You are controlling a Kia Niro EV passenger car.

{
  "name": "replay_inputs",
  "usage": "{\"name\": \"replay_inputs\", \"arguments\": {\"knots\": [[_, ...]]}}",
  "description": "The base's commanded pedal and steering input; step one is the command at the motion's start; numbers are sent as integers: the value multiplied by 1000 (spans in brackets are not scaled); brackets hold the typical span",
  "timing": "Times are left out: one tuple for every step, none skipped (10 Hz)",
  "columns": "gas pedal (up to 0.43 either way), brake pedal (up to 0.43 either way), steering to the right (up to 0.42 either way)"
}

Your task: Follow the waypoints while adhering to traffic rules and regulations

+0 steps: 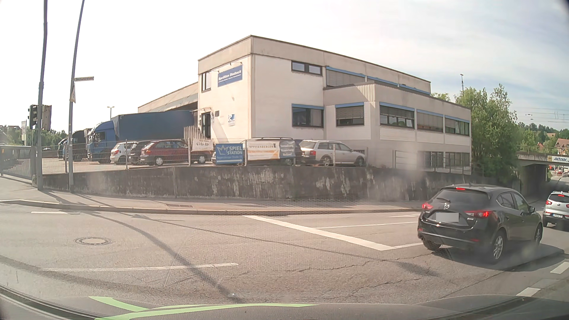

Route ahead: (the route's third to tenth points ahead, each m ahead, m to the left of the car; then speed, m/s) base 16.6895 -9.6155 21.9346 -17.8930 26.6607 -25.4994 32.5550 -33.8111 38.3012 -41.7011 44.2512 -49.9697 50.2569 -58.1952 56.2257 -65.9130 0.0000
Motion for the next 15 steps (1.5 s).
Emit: {"name": "replay_inputs", "arguments": {"knots": [[0, 341, 418], [0, 341, 419], [0, 348, 419], [0, 341, 418], [0, 341, 419], [0, 341, 419], [0, 341, 419], [0, 341, 419], [0, 348, 419], [0, 341, 419], [0, 341, 419], [0, 348, 419], [0, 341, 419], [0, 348, 419], [0, 341, 419]]}}
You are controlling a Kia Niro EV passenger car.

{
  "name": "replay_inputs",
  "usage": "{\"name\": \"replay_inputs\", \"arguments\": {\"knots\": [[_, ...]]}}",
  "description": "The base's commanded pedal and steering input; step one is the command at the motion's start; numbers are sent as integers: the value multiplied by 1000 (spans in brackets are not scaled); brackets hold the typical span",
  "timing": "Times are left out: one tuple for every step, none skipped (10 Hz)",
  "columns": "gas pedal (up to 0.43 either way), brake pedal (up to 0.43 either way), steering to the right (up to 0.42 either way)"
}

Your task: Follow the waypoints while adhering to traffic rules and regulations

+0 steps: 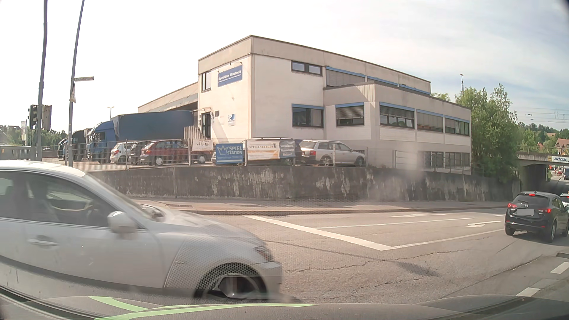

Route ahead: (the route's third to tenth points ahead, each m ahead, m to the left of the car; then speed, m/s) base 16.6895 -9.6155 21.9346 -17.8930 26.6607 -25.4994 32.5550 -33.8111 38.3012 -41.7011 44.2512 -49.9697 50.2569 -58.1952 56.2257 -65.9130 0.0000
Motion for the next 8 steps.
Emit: {"name": "replay_inputs", "arguments": {"knots": [[0, 348, 419], [0, 341, 419], [0, 341, 419], [0, 341, 419], [0, 341, 419], [0, 348, 418], [0, 341, 419], [0, 341, 419]]}}
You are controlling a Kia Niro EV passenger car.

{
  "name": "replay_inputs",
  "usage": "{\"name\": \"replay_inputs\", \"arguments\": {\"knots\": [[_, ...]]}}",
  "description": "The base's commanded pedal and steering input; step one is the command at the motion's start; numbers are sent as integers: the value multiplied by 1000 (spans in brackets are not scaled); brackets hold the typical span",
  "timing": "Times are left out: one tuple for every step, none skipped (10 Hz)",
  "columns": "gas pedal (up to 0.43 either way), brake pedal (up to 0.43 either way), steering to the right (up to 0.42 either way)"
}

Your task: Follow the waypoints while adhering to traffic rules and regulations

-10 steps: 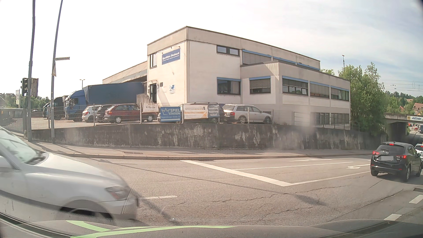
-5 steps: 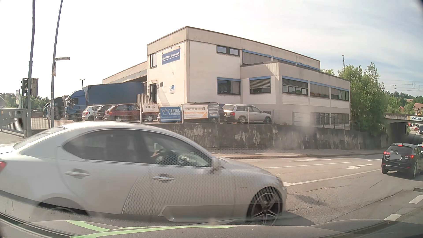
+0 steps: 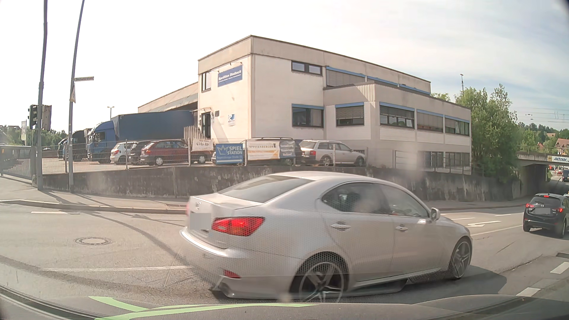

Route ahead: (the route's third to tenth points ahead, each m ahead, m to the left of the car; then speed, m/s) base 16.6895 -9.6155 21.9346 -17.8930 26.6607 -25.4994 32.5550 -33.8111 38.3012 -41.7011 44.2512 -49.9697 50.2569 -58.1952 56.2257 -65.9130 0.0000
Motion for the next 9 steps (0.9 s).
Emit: {"name": "replay_inputs", "arguments": {"knots": [[0, 341, 419], [0, 341, 418], [0, 335, 419], [0, 311, 419], [0, 268, 419], [0, 238, 419], [0, 195, 419], [0, 152, 420], [0, 140, 421]]}}
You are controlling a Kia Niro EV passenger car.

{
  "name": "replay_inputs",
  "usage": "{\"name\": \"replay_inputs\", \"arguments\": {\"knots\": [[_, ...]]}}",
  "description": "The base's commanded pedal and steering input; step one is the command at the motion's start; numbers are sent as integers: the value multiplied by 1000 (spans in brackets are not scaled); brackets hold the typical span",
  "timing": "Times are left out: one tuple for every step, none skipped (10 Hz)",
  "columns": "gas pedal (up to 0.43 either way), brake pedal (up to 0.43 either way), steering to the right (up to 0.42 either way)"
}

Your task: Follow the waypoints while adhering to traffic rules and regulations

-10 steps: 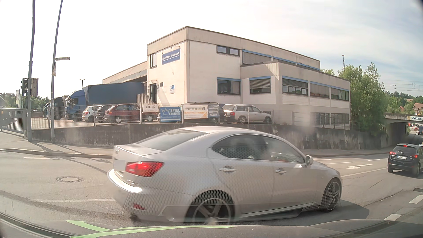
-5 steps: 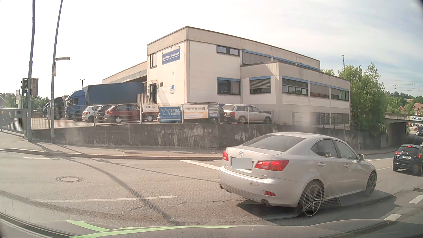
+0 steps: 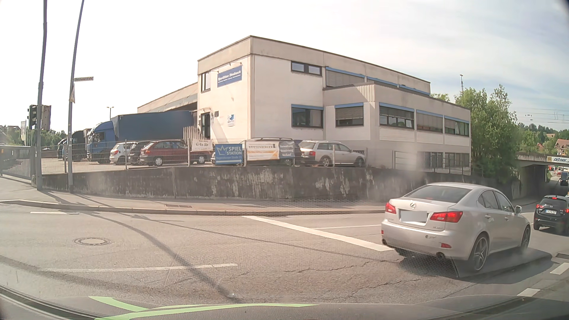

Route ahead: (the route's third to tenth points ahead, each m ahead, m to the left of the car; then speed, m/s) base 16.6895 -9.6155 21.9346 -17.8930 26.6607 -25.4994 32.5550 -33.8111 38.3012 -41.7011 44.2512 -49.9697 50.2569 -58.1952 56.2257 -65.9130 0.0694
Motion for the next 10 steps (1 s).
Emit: {"name": "replay_inputs", "arguments": {"knots": [[0, 134, 422], [0, 128, 424], [0, 128, 427], [0, 122, 434], [0, 110, 442], [0, 98, 452], [0, 98, 461], [0, 98, 464], [0, 98, 465], [0, 98, 467]]}}
